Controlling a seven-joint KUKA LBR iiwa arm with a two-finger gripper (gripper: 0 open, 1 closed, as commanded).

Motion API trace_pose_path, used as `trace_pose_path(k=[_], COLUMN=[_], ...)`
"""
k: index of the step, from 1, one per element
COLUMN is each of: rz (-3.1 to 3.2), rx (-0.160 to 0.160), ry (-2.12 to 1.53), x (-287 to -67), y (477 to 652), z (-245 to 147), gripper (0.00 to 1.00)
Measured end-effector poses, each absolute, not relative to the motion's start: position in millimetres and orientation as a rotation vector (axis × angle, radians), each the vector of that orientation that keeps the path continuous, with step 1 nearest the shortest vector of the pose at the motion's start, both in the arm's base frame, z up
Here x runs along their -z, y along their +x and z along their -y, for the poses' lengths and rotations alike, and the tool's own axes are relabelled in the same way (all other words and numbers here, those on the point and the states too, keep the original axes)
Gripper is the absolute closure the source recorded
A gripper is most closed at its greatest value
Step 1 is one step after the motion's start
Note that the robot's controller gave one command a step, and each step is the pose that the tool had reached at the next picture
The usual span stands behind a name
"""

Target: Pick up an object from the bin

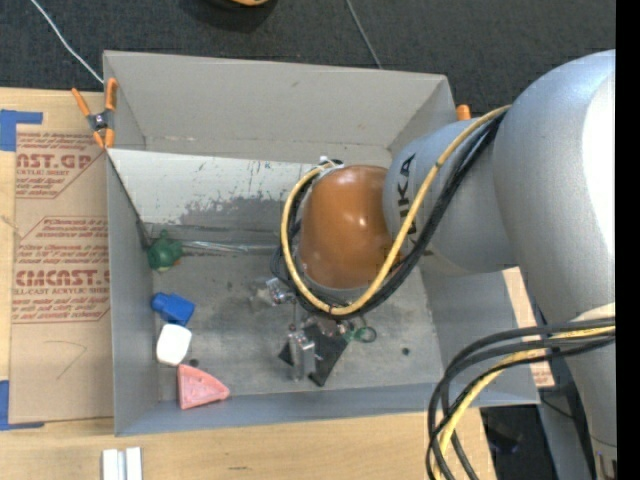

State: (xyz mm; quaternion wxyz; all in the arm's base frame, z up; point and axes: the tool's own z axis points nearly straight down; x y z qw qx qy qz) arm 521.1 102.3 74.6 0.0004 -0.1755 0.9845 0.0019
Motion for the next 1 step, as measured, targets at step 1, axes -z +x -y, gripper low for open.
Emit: trace_pose_path(k=[1], rz=[-3.119], rx=[-0.007], ry=[-0.368], x=[-97.8], y=[512.3], z=[-44.1], gripper=[0.0])
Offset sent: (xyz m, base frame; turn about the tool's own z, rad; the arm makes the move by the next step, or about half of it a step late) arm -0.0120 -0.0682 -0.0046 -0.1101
